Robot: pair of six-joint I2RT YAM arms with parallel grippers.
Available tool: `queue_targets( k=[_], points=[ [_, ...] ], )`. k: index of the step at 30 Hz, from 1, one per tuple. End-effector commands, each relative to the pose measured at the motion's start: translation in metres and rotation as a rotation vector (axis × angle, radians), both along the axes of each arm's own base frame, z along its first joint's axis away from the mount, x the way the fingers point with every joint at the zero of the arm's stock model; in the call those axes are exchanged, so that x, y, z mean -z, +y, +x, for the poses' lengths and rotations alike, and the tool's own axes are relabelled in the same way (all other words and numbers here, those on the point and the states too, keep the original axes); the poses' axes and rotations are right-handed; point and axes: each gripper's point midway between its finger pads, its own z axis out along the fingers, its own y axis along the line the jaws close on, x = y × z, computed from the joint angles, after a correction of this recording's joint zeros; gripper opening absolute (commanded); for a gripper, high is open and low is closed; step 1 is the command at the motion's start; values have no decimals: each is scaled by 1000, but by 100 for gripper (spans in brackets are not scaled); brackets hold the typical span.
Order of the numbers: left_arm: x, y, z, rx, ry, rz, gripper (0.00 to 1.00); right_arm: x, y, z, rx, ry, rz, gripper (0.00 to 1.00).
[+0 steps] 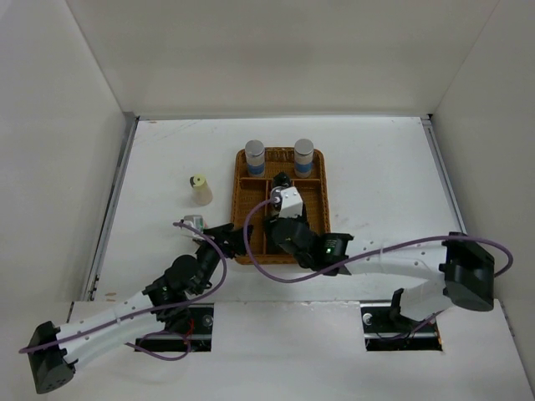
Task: Organize the condiment bottles
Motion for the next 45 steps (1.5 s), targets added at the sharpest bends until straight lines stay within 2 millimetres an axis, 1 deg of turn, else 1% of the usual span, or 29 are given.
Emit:
queue_targets(
  k=[1, 3, 7, 8, 11, 12, 14, 15, 18, 21, 23, 27, 30, 32, 35, 39, 42, 45],
  points=[
    [-19, 10, 6, -56, 5, 8, 74, -30, 24, 13, 30, -69, 95, 51],
    [-20, 15, 7, -84, 33, 35, 74, -18, 29, 13, 31, -64, 58, 52],
    [-27, 27, 9, -142, 66, 71, 74, -2, 33, 16, 44, -60, 22, 56],
    [-29, 31, 9, -156, 74, 80, 74, 0, 34, 16, 46, -58, 23, 59],
    [-35, 43, 9, -205, 98, 111, 76, 5, 34, 14, 48, -58, 20, 78],
    [-38, 49, 10, -230, 104, 123, 77, 6, 33, 13, 50, -61, 21, 83],
    [-40, 61, 10, -283, 121, 162, 79, 4, 31, 10, 50, -68, 33, 88],
    [-42, 66, 11, -304, 125, 174, 79, 3, 29, 9, 50, -72, 41, 90],
    [-49, 85, 11, -378, 139, 246, 82, -18, 23, 1, 34, -96, 97, 96],
    [-50, 100, 12, -440, 160, 339, 83, -50, 9, -6, 27, -137, 173, 100],
    [-44, 107, 12, -461, 191, 391, 83, -67, -3, -11, 16, -163, 221, 100],
    [-19, 118, 12, -497, 280, 442, 83, -98, -27, -18, 3, -220, 308, 100],
    [-6, 131, 12, -535, 342, 434, 83, -112, -44, -22, 5, -251, 357, 100],
    [1, 135, 15, -540, 375, 434, 82, -114, -54, -24, 8, -262, 380, 100],
    [14, 130, 22, -505, 421, 436, 79, -114, -68, -23, 32, -271, 412, 100],
    [30, 122, 34, -471, 468, 438, 75, -115, -73, -24, 43, -278, 422, 100],
    [34, 118, 43, -459, 471, 443, 73, -113, -78, -21, 71, -286, 405, 100],
    [41, 117, 47, -460, 481, 458, 71, -111, -79, -20, 80, -287, 404, 100]
  ],
)
